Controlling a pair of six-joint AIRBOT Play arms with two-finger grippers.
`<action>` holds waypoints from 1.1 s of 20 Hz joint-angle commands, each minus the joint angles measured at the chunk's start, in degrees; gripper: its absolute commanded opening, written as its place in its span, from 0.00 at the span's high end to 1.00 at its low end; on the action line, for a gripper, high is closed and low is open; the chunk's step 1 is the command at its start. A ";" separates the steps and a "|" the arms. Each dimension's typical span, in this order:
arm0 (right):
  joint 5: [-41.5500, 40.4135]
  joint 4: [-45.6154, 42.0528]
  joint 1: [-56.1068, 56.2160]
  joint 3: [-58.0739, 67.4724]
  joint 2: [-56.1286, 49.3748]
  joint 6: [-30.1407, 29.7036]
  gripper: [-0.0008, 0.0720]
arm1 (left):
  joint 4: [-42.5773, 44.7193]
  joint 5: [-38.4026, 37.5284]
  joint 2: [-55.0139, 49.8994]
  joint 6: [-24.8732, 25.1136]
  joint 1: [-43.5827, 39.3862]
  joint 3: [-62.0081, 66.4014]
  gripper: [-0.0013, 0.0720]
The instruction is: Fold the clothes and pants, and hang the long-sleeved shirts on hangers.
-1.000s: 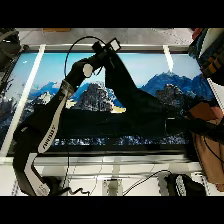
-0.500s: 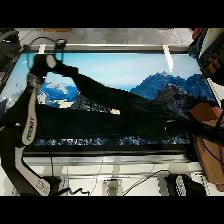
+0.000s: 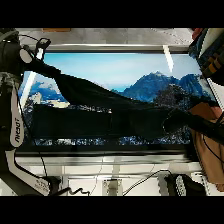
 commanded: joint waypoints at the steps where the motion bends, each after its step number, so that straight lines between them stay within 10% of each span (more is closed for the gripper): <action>1: -10.64 -1.64 0.02 -4.28 -0.04 -0.24 0.94 | -0.63 7.61 1.25 4.87 -0.59 0.07 0.94; 6: -30.16 0.66 0.02 -14.86 -1.79 -0.09 0.94 | -0.81 20.79 1.18 4.87 -5.05 0.07 0.95; 20: -30.91 0.55 0.02 -14.99 -5.60 -0.11 0.94 | -12.37 26.25 -8.63 8.26 -28.63 0.00 0.94; 21: -30.91 0.52 0.02 -14.99 -5.60 -0.11 0.94 | -12.41 26.21 -9.31 7.74 -29.79 0.00 0.92; 22: -30.91 0.52 0.02 -14.99 -5.60 -0.11 0.94 | -12.41 26.05 -9.57 4.92 -30.56 0.00 0.64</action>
